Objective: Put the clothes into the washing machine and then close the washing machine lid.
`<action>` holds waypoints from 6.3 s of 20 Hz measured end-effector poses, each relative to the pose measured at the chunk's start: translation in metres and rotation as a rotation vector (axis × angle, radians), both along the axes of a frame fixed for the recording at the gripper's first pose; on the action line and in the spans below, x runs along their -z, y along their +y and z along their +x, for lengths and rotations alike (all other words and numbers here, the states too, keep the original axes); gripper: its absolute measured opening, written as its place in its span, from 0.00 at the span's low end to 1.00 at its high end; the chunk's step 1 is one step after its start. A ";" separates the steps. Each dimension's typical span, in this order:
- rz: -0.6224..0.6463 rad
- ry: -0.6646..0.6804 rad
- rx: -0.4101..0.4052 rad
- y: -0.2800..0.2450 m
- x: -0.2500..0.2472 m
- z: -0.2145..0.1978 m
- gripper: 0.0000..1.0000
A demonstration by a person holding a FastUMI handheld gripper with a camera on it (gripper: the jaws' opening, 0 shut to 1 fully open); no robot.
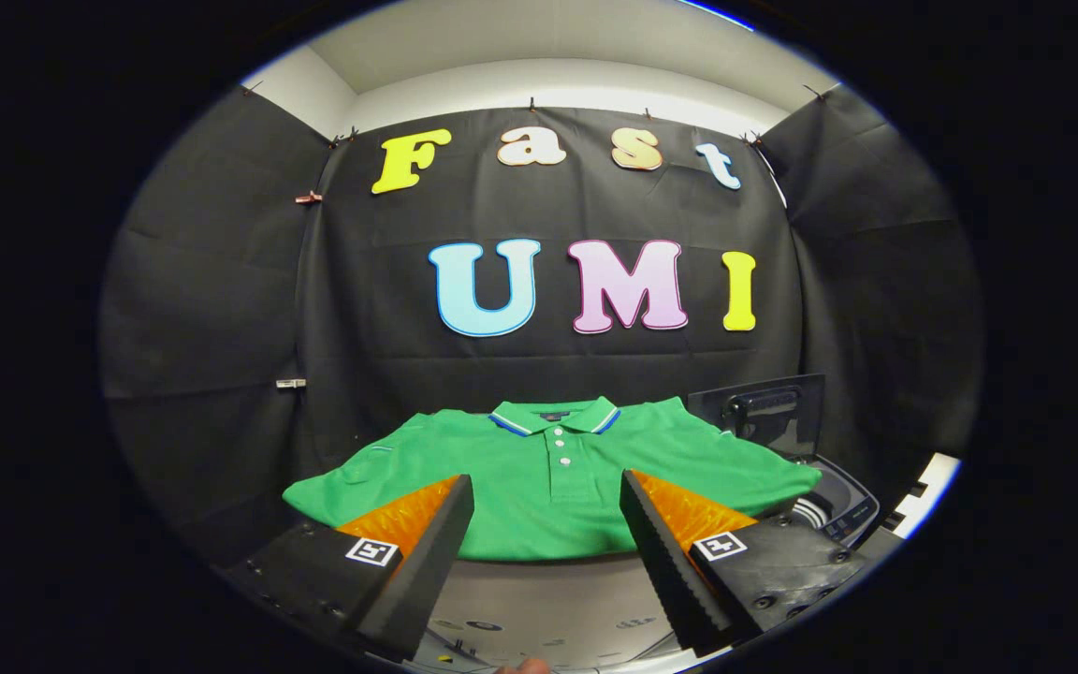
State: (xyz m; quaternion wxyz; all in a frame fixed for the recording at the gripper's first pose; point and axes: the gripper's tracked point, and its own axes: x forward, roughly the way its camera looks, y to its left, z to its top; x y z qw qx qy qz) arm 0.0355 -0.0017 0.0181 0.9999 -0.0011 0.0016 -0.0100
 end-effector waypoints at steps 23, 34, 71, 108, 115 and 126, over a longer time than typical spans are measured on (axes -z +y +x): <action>-0.016 0.557 0.079 -0.022 0.018 0.159 0.99; -0.015 0.874 0.104 -0.029 0.058 0.147 1.00; -0.100 0.593 0.064 -0.051 0.001 0.156 0.05; -0.099 0.475 0.186 -0.416 0.010 0.151 0.05; -0.045 0.567 0.251 -0.458 0.108 0.176 0.05; -0.073 0.826 0.192 -0.454 0.256 0.193 0.05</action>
